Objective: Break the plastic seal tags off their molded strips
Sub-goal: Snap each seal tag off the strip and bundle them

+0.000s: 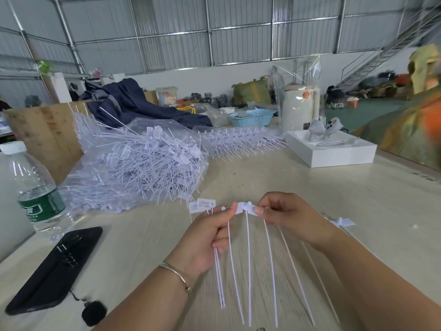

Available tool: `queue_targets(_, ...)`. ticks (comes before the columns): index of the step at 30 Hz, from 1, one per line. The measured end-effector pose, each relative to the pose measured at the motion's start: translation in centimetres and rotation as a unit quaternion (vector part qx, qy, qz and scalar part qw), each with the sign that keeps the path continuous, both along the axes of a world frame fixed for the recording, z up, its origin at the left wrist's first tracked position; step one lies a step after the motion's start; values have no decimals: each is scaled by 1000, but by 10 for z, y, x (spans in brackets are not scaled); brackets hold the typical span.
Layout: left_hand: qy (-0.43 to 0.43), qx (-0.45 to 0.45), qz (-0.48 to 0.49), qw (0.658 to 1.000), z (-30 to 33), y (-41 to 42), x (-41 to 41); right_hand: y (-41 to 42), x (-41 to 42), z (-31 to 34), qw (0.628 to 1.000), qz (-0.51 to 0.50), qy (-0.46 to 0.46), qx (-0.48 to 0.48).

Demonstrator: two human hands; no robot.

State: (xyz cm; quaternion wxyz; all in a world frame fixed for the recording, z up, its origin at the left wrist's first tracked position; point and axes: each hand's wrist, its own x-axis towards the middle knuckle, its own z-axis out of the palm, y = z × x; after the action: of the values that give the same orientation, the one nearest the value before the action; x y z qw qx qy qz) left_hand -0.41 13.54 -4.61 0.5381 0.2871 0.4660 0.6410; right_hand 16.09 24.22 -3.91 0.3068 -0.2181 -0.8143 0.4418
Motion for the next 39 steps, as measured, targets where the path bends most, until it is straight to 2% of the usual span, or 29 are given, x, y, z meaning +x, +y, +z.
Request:
queue_targets(5, -65, 15, -33, 997, 1, -2, 3, -5, -1, -2, 998, 27, 4, -63)
queue_targets(10, -86, 21, -95, 992, 4, -4, 7, -5, -3, -4, 993, 43, 18, -104)
queue_targets(14, -56, -26, -176, 982, 4, -5, 10, -9, -7, -6, 989, 57, 46, -126)
queue_targets(20, -9, -80, -220, 972, -4, -2, 11, -15, -11, -7, 994, 47, 29, -89)
queue_targets(25, 15, -72, -201, 977, -7, 0, 11, -17, -13, -6, 994, 24, 62, -91)
queue_targets(31, -57, -1, -101, 993, -3, 1, 1, -11, -9, -1, 984, -44, 142, -103)
queue_targets(34, -21, 29, -25, 999, -1, 1, -5, -7, -8, -4, 984, -61, 151, -67)
queue_targets(36, 8, 34, -12, 999, 0, 1, -7, -7, -8, -6, 990, -68, 125, -26)
queue_targets(39, 106, 4, 23, 994, -1, -1, -5, -7, -8, -8, 991, -80, 107, -5)
